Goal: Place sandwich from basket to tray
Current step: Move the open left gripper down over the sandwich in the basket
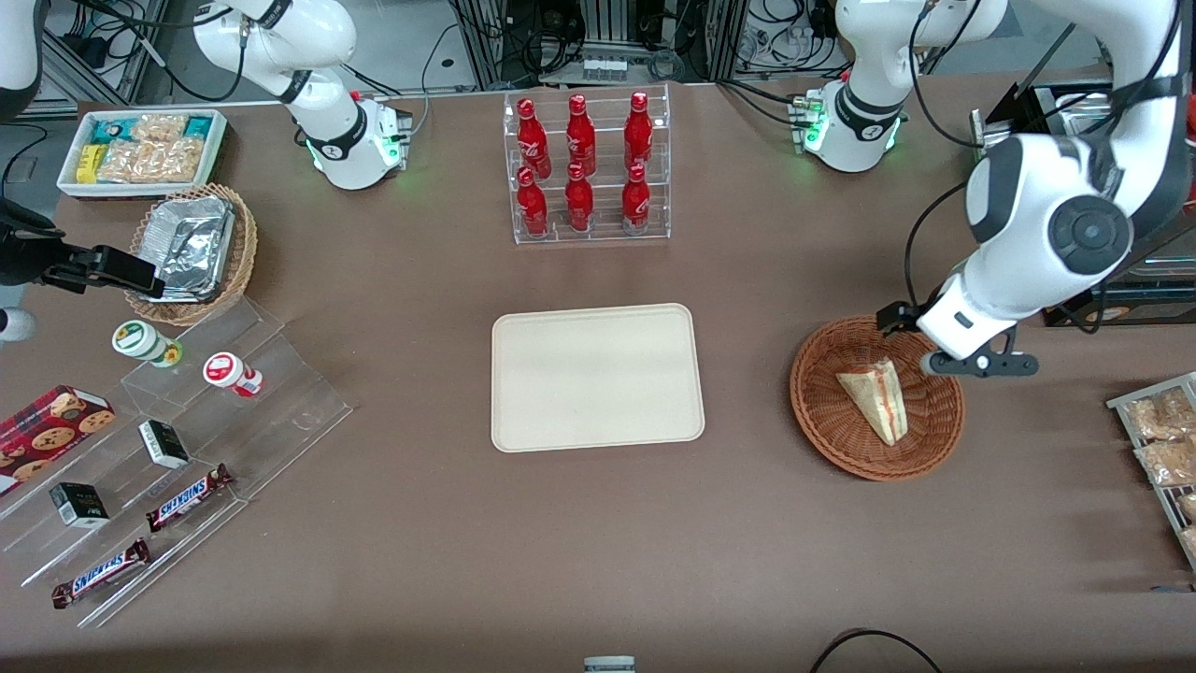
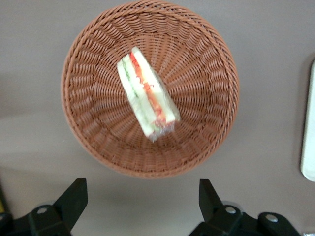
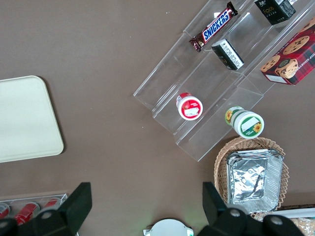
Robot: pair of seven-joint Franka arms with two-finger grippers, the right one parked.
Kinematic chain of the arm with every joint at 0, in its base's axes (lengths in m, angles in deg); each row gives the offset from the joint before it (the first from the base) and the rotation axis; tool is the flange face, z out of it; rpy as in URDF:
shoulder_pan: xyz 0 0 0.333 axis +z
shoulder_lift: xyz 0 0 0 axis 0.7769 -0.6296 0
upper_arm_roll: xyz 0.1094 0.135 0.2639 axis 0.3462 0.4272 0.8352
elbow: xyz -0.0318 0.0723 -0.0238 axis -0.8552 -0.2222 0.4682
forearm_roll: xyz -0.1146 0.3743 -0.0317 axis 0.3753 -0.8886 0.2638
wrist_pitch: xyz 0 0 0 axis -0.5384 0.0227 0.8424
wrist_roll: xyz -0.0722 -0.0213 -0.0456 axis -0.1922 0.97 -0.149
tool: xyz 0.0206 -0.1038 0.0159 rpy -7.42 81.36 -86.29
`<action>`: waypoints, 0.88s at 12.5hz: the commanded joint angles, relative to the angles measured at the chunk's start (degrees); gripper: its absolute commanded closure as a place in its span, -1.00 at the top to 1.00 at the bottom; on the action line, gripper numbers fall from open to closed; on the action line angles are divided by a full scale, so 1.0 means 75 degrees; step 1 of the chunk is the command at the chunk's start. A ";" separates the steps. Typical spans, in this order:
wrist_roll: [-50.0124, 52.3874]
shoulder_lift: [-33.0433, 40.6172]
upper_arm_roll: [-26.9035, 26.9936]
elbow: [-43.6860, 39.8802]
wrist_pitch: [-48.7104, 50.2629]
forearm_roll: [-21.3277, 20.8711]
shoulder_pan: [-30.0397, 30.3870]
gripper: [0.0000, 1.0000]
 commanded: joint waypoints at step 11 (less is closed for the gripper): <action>0.4158 -0.0732 0.0038 0.0673 -0.2160 0.0080 -0.0123 1.00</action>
